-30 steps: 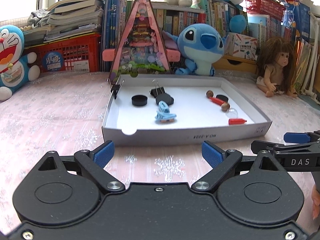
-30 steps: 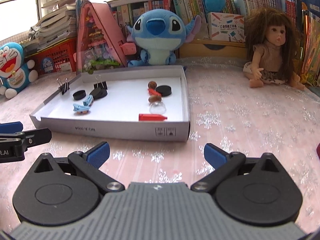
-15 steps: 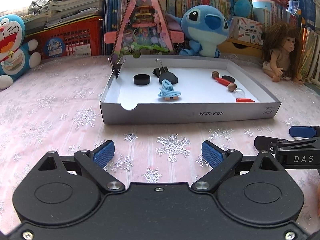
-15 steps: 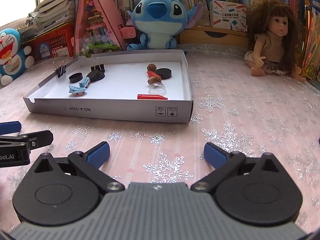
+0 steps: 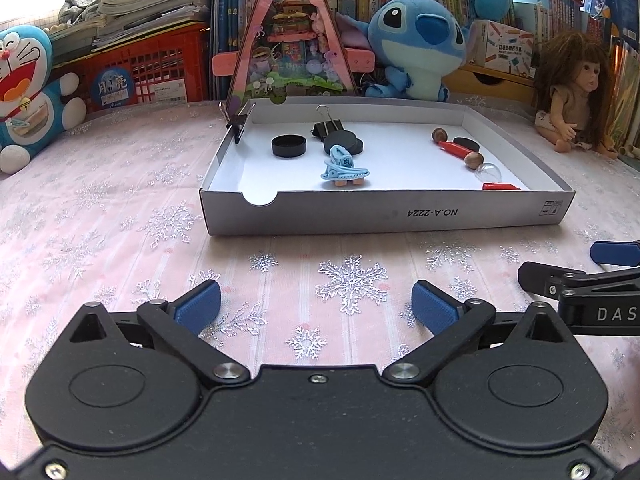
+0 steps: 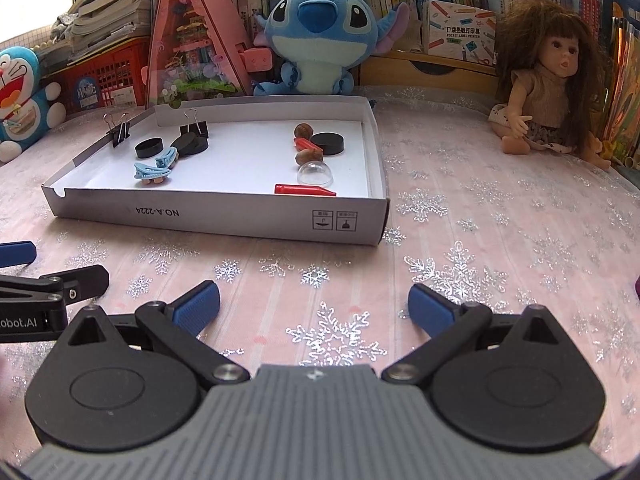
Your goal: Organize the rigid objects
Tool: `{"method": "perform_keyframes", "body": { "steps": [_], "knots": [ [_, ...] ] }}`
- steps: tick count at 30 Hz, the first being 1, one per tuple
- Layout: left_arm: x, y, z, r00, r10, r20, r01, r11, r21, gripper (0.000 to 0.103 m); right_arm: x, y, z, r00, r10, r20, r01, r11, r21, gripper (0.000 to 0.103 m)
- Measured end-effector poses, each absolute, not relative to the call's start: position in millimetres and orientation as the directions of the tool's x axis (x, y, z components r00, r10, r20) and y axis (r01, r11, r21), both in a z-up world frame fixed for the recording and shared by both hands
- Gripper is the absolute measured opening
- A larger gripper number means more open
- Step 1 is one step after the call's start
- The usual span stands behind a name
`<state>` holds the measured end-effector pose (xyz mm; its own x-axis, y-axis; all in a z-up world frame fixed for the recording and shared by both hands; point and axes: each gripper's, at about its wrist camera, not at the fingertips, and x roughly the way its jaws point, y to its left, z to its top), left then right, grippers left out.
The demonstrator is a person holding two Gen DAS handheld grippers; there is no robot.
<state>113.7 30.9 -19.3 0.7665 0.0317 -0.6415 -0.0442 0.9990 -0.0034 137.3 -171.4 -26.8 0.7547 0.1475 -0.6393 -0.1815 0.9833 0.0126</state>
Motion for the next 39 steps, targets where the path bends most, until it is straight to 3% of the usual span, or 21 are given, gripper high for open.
{"method": "perform_keyframes", "body": {
  "steps": [39],
  "knots": [
    [112.7, 27.7, -19.2, 0.763, 0.055, -0.644, -0.067, 0.998, 0.007, 0.103, 137.5, -170.8, -27.9, 0.756, 0.143, -0.639, -0.176, 0.984, 0.012, 0.103]
  ]
}}
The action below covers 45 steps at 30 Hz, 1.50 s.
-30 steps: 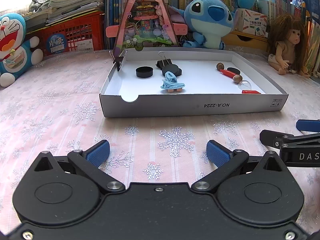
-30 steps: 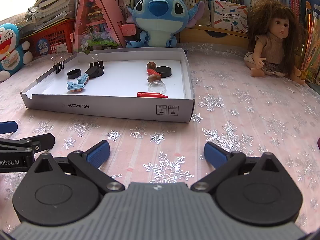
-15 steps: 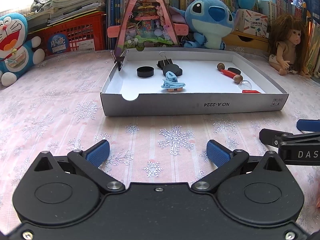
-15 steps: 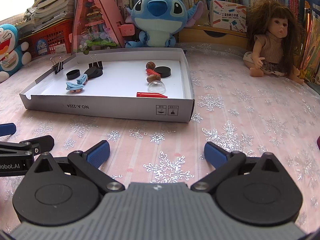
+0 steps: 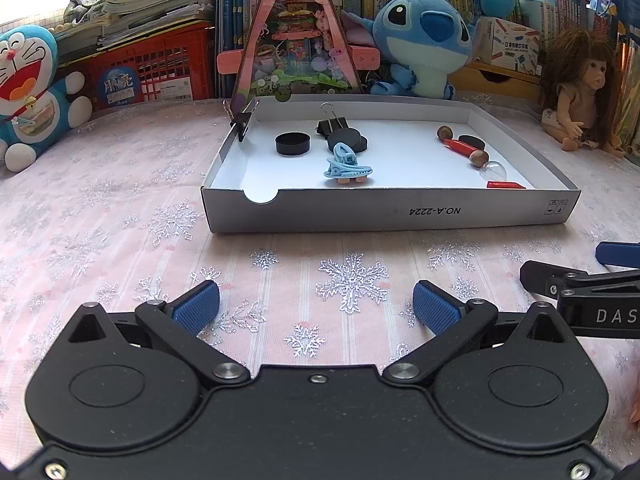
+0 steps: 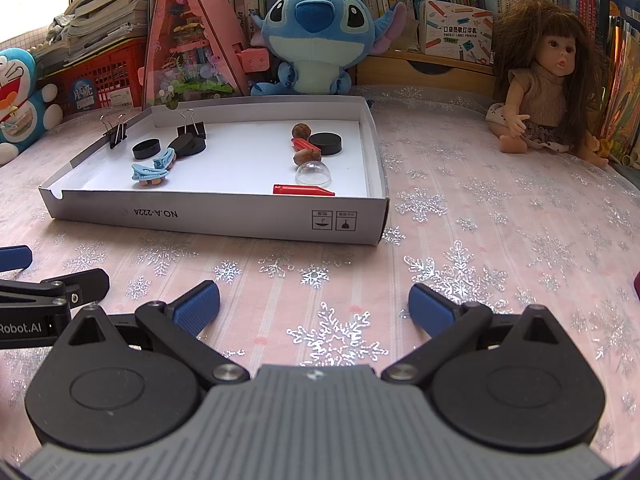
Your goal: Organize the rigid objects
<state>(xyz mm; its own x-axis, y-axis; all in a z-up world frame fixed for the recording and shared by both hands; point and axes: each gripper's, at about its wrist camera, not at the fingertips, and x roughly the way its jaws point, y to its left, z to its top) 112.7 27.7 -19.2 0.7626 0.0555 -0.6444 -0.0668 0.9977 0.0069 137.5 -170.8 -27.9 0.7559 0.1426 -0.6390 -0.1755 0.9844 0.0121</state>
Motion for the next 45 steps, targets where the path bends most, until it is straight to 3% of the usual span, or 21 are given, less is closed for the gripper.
{"method": "perform_keyframes", "body": {
  "steps": [45],
  "knots": [
    [121.3, 23.9, -18.8, 0.760, 0.044, -0.649, -0.056, 0.998, 0.003, 0.103, 137.5, -170.8, -28.4, 0.756, 0.143, -0.639, -0.176, 0.984, 0.012, 0.103]
  ]
}}
